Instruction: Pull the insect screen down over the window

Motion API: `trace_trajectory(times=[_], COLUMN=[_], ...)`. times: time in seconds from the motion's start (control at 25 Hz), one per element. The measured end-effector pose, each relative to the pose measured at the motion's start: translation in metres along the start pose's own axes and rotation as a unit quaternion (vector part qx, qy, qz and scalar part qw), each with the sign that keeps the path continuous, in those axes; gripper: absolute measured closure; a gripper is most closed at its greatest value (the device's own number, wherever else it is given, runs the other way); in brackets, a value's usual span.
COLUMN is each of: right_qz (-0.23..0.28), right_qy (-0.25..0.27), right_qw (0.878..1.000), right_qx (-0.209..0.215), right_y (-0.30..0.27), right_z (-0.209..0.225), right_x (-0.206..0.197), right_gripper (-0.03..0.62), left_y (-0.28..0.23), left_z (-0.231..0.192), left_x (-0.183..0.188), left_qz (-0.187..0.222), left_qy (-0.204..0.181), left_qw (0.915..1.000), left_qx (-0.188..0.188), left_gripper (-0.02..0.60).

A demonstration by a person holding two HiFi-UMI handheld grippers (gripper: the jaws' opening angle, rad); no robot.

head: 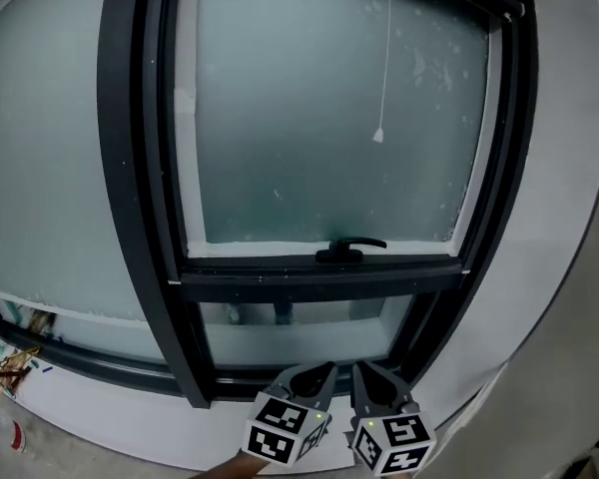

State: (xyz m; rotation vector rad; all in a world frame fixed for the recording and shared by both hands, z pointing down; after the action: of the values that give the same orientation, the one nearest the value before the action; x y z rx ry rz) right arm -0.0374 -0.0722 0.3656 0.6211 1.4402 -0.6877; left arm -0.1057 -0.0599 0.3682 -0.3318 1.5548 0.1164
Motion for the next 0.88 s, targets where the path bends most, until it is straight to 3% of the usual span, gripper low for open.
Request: trace_trajectory(times=[0.28, 0.56, 0.88], right_qz=[0.016, 0.058, 0.112], right_qy=[0.036, 0.077, 0.118], right_qw=[0.997, 0.986, 0.976], right_qx=[0.069, 0.133, 0.146], right_y=[-0.023, -0.044, -0.092], right_z=[0.087, 0.136, 0.171], right_x=[0.062, 0.147, 0.24], right_gripper=[0.597, 0.597, 0.588], left_y=[-0.079, -0.117, -0.152], left_z=[0.014, 0.014, -0.014], left_x=[0.063, 0.138, 0.205], left_qz=[0.026, 0.054, 0.067], left_qy=[-0.002, -0.022, -0.045], left_qw=[0.9985, 0.9942, 0.9918], left_qx=[0.048, 0.091, 0.099], left_gripper=[0.569, 0.569, 0.568])
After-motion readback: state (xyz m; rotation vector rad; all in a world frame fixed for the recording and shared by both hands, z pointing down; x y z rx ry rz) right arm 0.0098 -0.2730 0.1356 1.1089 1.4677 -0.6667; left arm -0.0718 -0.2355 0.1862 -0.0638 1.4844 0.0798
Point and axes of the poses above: the fingertips, and each gripper's own axes: y backward along the fingers, z to its right, x out of its top, the point moved 3 cm from there along y, backward along the fingers, and after that the axes turned 7 degrees about x, right-handed, at the moved point
